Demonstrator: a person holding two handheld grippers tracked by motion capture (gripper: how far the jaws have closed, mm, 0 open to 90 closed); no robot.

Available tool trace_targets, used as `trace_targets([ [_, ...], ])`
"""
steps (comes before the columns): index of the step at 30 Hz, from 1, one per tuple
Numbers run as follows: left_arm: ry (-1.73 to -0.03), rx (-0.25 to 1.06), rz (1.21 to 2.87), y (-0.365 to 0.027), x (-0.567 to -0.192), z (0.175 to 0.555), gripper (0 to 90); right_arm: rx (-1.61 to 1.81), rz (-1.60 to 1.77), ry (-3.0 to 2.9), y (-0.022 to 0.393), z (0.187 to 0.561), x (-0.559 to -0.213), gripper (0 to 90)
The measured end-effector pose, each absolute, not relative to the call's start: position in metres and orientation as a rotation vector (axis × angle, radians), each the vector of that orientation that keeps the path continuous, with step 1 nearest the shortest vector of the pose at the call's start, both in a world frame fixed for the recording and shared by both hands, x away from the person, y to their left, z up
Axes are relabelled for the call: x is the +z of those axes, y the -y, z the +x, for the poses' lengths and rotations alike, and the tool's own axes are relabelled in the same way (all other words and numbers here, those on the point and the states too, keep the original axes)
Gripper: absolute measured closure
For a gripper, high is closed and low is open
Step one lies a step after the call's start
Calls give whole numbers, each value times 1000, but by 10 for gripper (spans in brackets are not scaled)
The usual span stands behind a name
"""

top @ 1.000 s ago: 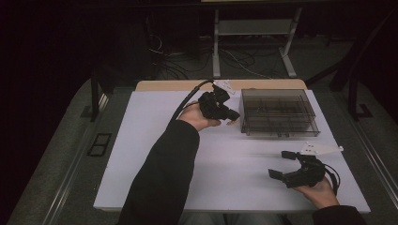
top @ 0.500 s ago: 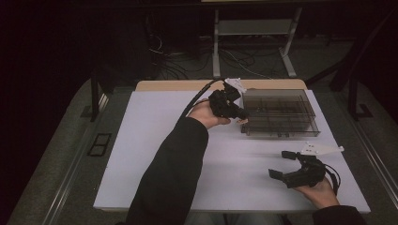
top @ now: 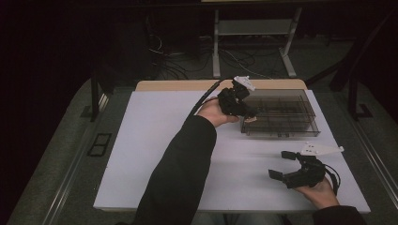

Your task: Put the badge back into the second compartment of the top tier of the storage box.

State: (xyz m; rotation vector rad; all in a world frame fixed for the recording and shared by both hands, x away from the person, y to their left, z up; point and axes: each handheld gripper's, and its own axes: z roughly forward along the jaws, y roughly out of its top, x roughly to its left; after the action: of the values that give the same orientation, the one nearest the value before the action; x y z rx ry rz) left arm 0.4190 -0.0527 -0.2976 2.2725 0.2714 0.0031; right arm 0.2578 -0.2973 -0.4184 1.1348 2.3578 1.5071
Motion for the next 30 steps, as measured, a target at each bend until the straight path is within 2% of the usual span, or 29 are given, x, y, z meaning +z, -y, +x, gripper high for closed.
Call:
trace_targets([
  [30, -261, -53, 2211, 102, -318, 428, 877, 1507, 1130, -2366, 297, 258, -418, 0],
])
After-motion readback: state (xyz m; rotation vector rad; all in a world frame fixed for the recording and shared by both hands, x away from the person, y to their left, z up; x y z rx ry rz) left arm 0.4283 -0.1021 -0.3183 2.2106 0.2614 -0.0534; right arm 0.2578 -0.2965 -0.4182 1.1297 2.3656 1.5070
